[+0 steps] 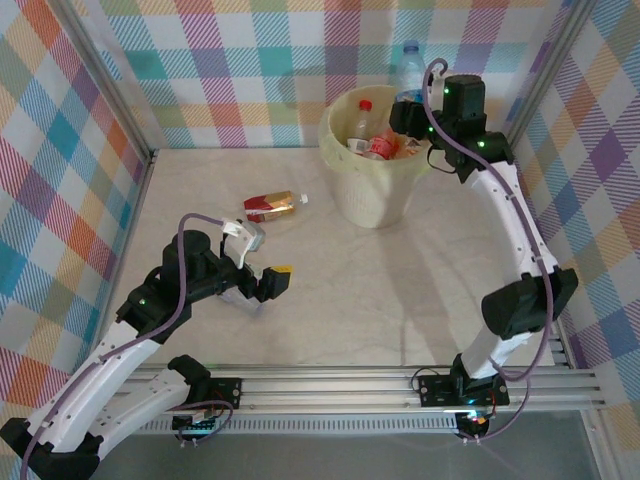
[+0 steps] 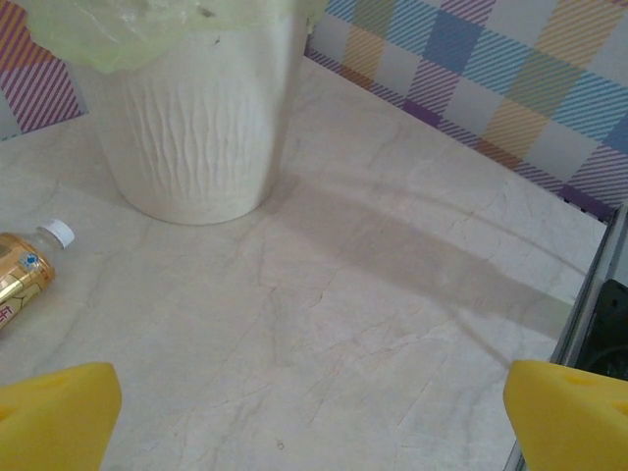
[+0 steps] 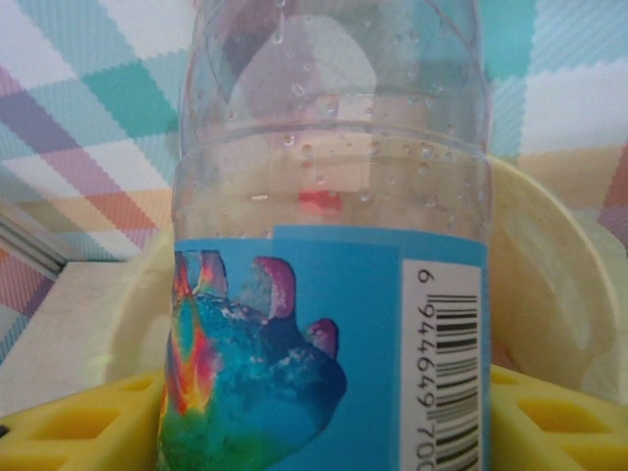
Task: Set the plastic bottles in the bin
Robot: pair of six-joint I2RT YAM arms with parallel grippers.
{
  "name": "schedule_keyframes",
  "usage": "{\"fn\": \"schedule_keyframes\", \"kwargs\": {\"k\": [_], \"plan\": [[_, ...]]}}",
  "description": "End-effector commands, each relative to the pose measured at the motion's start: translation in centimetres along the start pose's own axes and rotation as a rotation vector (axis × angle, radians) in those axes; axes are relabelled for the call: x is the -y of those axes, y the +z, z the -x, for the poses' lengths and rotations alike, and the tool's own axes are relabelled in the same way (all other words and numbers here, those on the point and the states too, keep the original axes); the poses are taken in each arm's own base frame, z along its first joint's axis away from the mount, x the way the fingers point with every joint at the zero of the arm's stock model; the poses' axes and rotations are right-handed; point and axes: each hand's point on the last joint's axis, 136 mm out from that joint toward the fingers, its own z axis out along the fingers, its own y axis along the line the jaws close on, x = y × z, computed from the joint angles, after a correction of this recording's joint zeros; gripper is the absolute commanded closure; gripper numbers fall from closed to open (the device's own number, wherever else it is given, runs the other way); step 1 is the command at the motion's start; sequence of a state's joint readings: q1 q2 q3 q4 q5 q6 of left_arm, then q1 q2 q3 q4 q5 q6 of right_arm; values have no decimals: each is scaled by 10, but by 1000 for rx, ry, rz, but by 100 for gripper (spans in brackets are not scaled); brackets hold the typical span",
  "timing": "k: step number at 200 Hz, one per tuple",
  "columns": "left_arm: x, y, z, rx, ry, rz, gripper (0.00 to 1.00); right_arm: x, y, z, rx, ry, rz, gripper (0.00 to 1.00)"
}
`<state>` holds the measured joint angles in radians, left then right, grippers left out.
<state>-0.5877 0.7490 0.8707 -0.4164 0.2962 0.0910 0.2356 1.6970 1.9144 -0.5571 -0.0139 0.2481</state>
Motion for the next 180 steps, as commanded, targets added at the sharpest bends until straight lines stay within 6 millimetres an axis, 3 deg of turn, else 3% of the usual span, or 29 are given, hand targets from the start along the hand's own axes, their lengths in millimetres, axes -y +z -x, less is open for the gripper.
{"fn": "schedule_keyframes", "kwargs": {"k": [1, 30, 66, 93, 180], "plan": [[-3, 0, -1, -5, 13, 17, 0, 5, 8, -14, -78, 68, 24, 35], [-4, 1, -2, -7, 8, 26, 0, 20, 20, -21, -108, 98, -5, 33], [-7, 2, -3, -16, 7, 39, 0, 23, 30, -31, -140, 106, 2, 26], [-10, 3, -5, -26, 0, 51, 0, 20, 27, -27, -125, 105, 13, 19], [-25, 6, -6, -63, -6, 135, 0, 8, -8, -6, -50, 53, 45, 15]]}}
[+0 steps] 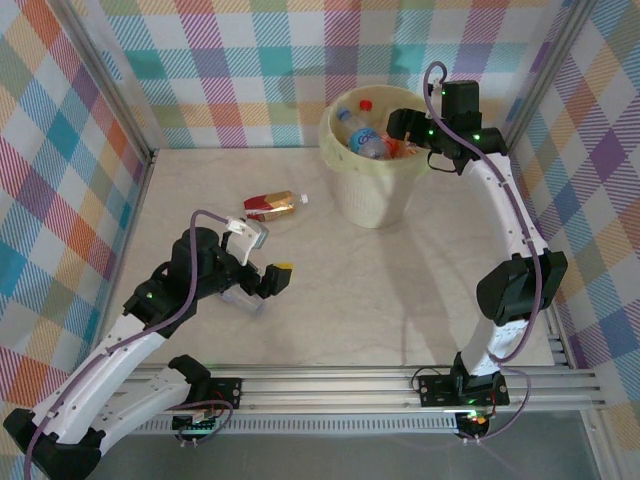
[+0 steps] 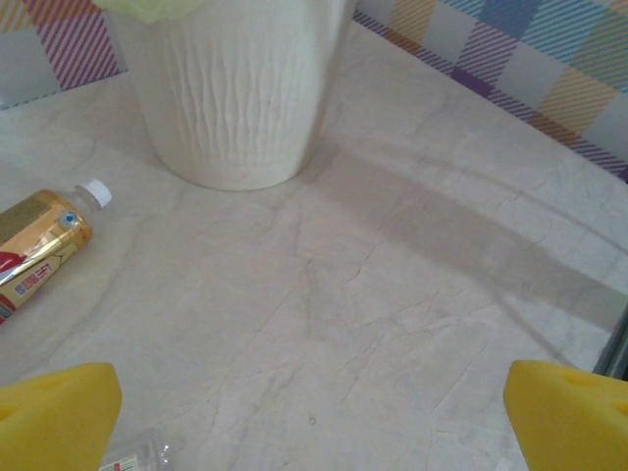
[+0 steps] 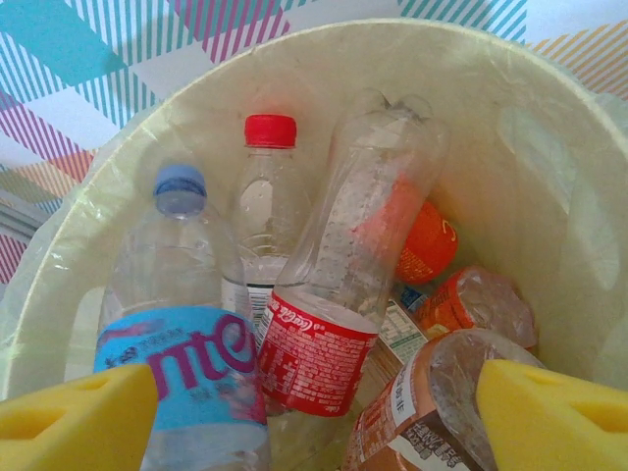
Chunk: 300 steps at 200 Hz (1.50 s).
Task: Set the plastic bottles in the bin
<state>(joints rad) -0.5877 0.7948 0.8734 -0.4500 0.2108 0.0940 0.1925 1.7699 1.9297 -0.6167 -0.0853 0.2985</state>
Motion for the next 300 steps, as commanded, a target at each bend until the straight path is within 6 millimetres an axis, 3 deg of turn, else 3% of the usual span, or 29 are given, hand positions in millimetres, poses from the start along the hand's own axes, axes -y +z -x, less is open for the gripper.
{"fn": "schedule_keyframes", "kwargs": {"k": [1, 36, 63, 117, 174, 239, 300], "plan": [[-7, -4, 8, 7, 8, 49, 0, -16, -37, 17, 68, -38, 50, 15], [-18, 4, 8, -47, 7, 94, 0, -32, -63, 7, 94, -72, 142, 14], [-29, 9, 7, -107, 49, 141, 0, -45, -84, -16, 86, -91, 237, 12], [-57, 30, 2, -300, 174, 215, 0, -77, -129, -85, -11, -111, 511, 0], [-88, 72, 5, -420, 148, 176, 0, -88, -178, -147, -60, -120, 670, 0], [-146, 130, -12, -563, 141, 178, 0, -55, -178, -188, -10, -95, 510, 1], [-214, 168, -27, -633, 144, 235, 0, -51, -177, -211, -35, -44, 518, 0]]}}
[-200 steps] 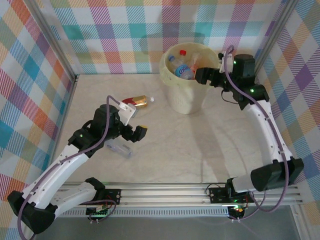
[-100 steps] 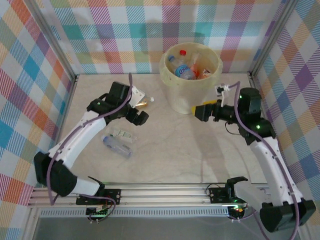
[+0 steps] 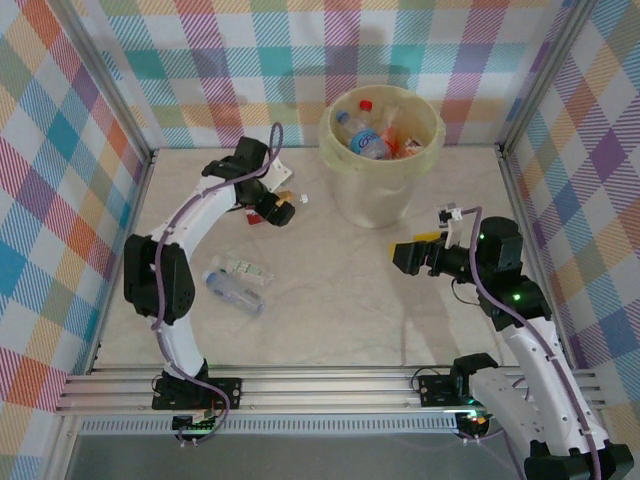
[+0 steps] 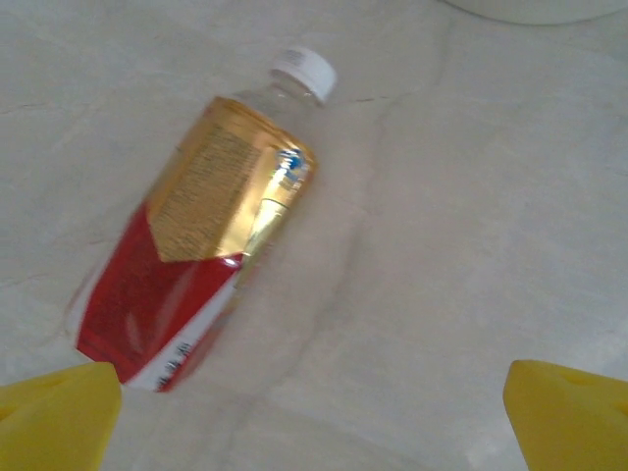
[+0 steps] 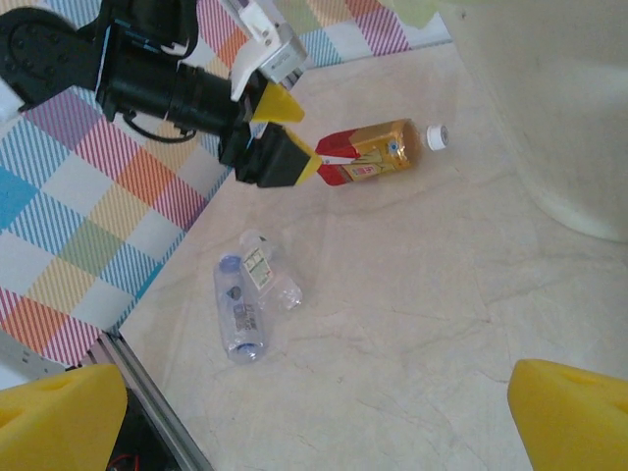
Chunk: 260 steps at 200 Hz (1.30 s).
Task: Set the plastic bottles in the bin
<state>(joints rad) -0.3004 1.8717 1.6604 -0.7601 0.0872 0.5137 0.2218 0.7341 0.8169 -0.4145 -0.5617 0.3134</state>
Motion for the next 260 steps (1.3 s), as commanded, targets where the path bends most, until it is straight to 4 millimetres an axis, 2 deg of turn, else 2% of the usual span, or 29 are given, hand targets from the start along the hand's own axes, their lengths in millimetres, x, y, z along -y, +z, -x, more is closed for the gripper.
{"fn": "schedule_keyframes", "kwargs": {"k": [1, 49, 120, 143, 186, 220, 260], "plan": [[-19, 12, 2, -22, 24, 18, 0, -3, -1, 2, 28, -1, 8, 0], [-37, 53, -8, -89, 2, -61, 0, -2, -1, -6, 13, 19, 10, 0], [-56, 84, -20, -157, 11, -61, 0, -1, 1, -14, -18, 31, -2, 1], [-57, 87, -23, -166, 3, -65, 0, 0, 2, -15, -22, 32, -5, 1], [-41, 92, -38, -215, -47, -135, 0, 1, 4, -16, -29, 31, -3, 1], [-31, 80, -43, -230, -70, -122, 1, 0, 7, -16, -31, 30, 8, 1], [-16, 78, -52, -275, -85, -140, 5, -1, 8, -17, -36, 31, 17, 1]]}}
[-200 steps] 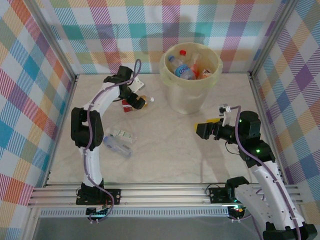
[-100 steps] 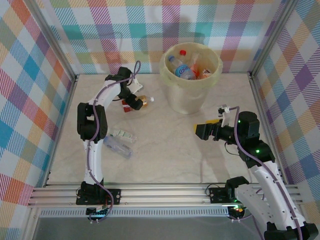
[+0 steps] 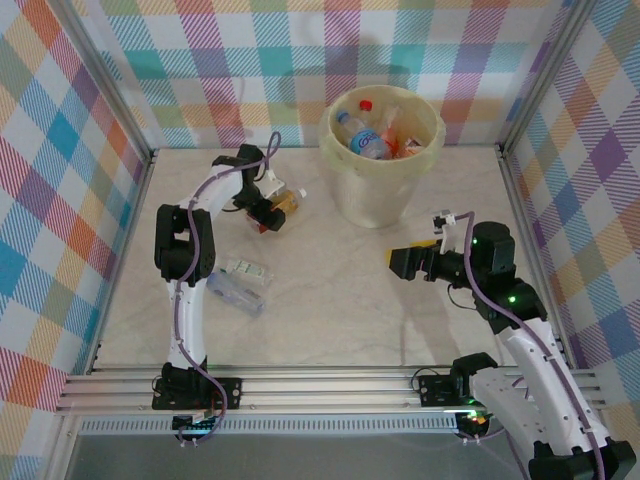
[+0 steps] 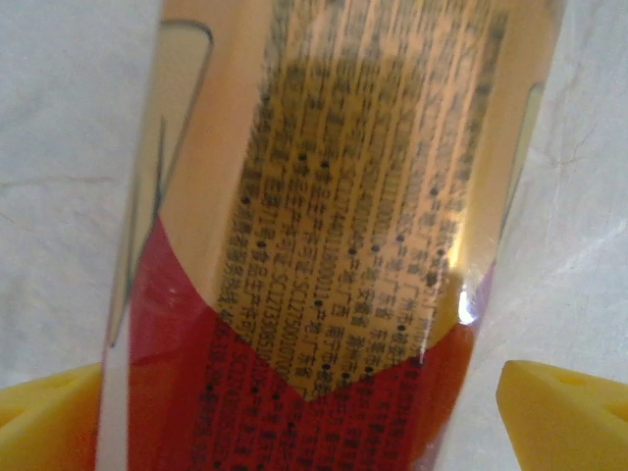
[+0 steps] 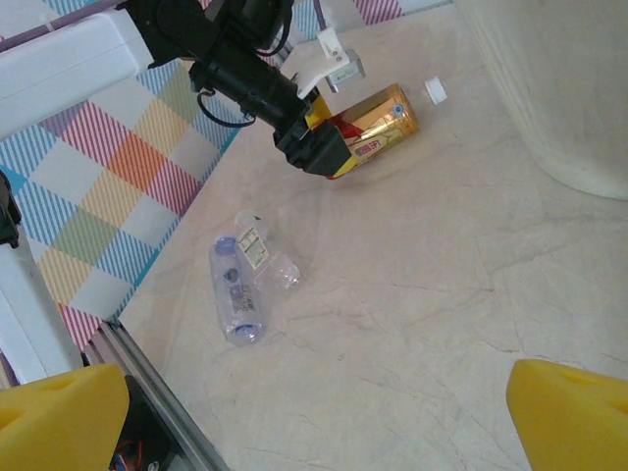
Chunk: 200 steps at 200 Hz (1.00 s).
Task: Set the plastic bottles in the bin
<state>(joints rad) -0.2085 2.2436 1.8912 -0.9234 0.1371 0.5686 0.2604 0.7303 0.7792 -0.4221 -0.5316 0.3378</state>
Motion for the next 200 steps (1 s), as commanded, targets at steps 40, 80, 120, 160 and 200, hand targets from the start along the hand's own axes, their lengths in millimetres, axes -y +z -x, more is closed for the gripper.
{"fn": "schedule_keyframes", "kwargs": {"k": [40, 80, 120, 160, 200], "plan": [[22, -15, -3, -13, -36, -9, 19, -6, -1, -1, 11, -6, 30, 1], [35, -17, 2, 12, -75, -47, 29, -8, -1, -3, 9, -1, 36, 1], [60, -50, 22, 135, -189, -173, 40, -7, 8, -8, -7, 78, 87, 1], [88, -95, 24, 263, -324, -268, 44, -8, 18, -3, 2, 145, 132, 2], [136, -135, 14, 400, -417, -406, 46, -19, 29, 17, 29, 223, 225, 3]]}}
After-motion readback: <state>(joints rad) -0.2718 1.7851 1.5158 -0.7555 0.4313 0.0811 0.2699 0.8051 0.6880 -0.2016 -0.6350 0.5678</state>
